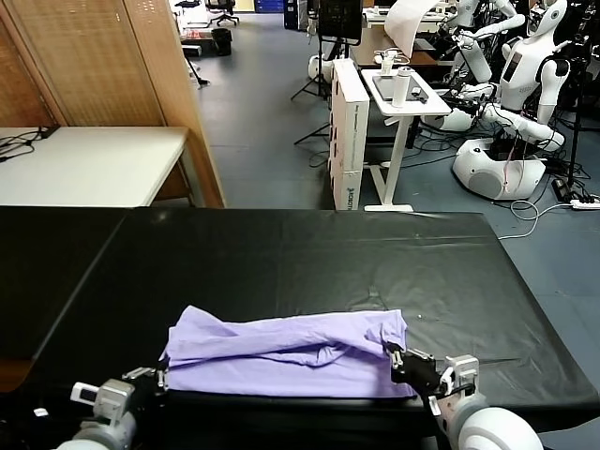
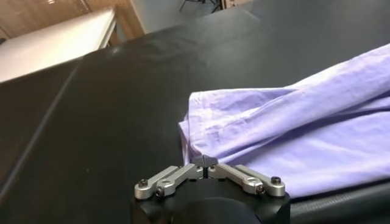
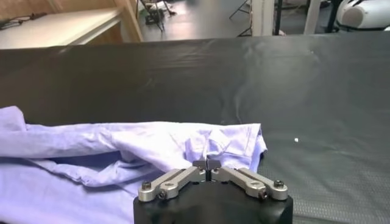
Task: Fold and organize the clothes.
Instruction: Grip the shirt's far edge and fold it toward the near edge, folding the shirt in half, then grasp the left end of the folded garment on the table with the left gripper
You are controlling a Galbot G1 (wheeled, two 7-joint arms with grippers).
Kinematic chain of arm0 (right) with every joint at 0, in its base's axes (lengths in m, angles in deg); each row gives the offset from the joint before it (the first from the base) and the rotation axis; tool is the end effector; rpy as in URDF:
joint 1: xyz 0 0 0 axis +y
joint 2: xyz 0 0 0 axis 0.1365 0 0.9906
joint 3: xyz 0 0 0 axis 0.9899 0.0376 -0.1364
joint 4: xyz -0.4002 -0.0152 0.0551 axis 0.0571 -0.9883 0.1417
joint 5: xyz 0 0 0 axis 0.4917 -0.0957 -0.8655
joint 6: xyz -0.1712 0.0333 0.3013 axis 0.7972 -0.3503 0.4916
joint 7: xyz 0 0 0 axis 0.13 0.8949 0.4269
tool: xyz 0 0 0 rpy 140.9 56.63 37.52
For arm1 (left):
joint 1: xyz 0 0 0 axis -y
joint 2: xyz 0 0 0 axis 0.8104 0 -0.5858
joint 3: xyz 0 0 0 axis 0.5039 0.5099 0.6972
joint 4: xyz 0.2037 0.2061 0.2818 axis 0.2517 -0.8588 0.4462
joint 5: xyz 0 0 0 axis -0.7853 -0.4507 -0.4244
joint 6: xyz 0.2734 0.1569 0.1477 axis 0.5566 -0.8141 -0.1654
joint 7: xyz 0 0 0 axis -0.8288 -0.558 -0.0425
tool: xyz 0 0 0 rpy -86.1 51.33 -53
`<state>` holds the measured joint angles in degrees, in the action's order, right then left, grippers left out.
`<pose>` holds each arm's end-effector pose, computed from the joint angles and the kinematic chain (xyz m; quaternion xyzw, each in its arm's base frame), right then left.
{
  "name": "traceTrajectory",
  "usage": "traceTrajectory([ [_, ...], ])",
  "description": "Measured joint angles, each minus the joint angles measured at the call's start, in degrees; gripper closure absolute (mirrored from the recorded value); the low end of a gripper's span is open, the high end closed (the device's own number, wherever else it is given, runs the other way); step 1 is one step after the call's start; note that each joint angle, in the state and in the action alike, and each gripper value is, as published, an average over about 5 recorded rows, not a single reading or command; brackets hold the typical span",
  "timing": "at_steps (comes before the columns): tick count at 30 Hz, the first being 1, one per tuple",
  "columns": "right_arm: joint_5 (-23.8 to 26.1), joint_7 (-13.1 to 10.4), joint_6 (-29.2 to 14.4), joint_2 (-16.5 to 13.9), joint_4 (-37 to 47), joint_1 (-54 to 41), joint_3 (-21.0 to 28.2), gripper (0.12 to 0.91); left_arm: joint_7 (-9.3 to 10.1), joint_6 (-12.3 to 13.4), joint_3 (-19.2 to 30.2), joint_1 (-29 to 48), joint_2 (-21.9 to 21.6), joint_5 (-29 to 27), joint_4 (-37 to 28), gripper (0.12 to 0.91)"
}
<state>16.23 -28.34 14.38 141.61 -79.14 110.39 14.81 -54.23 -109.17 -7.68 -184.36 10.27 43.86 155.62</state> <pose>0.1529 -0.0780 -0.2572 0.1377 -0.9395 -0.0307 0.3121 0.1009 0.1041 -0.2693 -0.0357 -0.9318 -0.1507 0.3284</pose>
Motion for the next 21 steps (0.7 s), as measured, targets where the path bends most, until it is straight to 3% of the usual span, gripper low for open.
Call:
traceTrajectory([
  [7,0.05,-1.01,1.47,0.24,-2.61,1.06,-1.04,0.232,0.06,0.00,-1.13,-1.21,-0.07,0.06,2.11,0.356],
  [10,0.11,-1.01,1.30,0.34,-3.60,1.34,-1.54,0.138,0.13,0.00,-1.70,-1.39,0.29,0.45,3.00,0.197],
  [13,0.14,-1.01,1.07,0.57,-4.53,1.78,-2.11,0.121,1.92,0.00,-1.99,-0.72,0.99,2.76,2.90,0.133],
  [21,-0.16,-0.61,-1.98,0.92,-7.20,2.81,-3.95,0.118,7.64,0.07,-1.98,3.36,3.50,16.63,-1.58,0.123],
])
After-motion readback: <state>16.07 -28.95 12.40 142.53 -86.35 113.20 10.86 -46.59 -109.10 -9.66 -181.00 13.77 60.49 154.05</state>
